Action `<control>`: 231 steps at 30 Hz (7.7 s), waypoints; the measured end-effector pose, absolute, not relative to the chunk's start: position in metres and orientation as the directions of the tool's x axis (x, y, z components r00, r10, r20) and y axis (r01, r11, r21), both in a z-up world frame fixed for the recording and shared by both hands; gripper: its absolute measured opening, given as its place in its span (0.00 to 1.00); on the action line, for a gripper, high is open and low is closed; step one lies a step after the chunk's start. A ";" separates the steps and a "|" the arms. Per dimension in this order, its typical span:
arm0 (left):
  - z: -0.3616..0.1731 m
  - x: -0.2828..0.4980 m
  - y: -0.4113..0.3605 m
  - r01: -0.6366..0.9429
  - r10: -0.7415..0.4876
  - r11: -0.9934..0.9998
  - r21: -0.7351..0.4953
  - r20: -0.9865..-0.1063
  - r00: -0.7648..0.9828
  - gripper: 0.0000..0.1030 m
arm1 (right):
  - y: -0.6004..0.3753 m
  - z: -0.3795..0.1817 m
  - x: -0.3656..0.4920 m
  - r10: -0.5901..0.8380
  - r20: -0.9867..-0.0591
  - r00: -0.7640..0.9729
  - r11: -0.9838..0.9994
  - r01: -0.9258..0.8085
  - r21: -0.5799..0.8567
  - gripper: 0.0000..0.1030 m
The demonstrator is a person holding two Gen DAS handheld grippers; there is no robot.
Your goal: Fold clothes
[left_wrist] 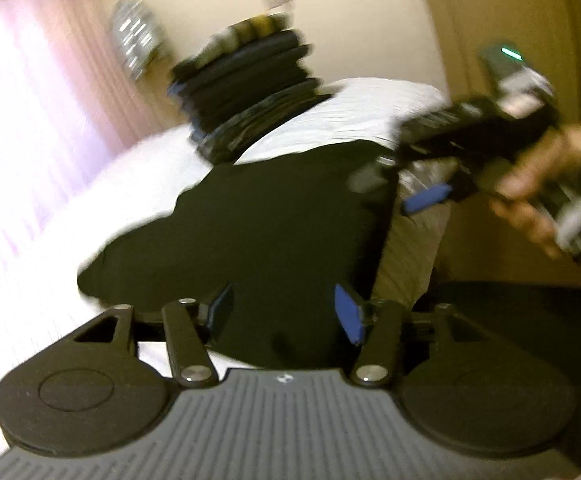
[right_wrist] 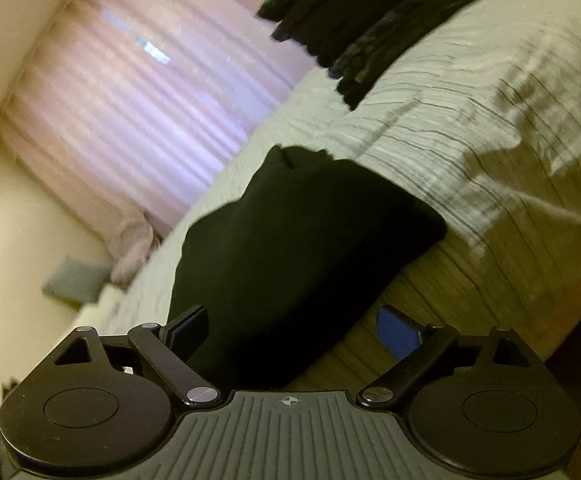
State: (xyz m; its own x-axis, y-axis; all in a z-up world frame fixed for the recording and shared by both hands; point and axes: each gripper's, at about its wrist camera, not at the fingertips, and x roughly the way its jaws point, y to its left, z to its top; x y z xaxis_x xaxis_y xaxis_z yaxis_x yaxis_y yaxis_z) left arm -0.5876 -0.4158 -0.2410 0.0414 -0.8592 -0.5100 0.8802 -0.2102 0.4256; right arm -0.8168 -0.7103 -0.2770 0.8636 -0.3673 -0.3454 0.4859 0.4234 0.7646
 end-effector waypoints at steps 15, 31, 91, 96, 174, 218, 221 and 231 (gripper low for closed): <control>-0.275 -0.688 -0.468 0.627 -0.929 -0.159 0.763 -0.331 0.166 0.85 | -0.765 -0.223 -0.829 -0.253 -0.201 0.946 0.416 0.294 0.861 0.18; -0.232 -0.655 -0.510 0.688 -0.882 0.090 0.720 -0.264 0.391 0.20 | -0.741 -0.165 -0.788 -0.068 -0.080 0.995 0.559 0.104 0.823 0.18; -0.225 -0.268 -0.330 0.672 -0.915 0.347 -0.654 -0.393 0.089 0.13 | -0.562 -0.189 -0.534 -0.322 -0.335 0.885 0.316 -0.233 -0.920 0.24; -0.271 -0.301 -0.370 0.689 -0.851 0.365 -0.626 -0.524 -0.026 0.13 | -0.541 -0.220 -0.613 -0.417 -0.425 0.803 0.406 -0.254 -0.878 0.29; -0.296 -0.428 -0.368 0.909 -0.700 0.400 -0.112 -0.677 0.225 0.23 | -0.631 -0.189 -0.721 -0.167 -0.558 0.813 0.879 0.379 0.288 0.06; -0.296 -0.440 -0.394 0.911 -0.654 0.412 0.009 -0.694 0.302 0.33 | -0.585 -0.195 -0.722 -0.204 -0.538 0.818 0.978 0.196 -0.072 0.99; -0.296 -0.440 -0.394 0.912 -0.653 0.410 0.013 -0.694 0.303 0.33 | -0.574 -0.201 -0.729 -0.194 -0.543 0.817 0.981 0.170 -0.094 0.99; -0.296 -0.443 -0.396 0.911 -0.651 0.411 0.025 -0.692 0.312 0.33 | -0.518 -0.234 -0.720 -0.262 -0.536 0.802 0.805 -0.125 -0.580 0.99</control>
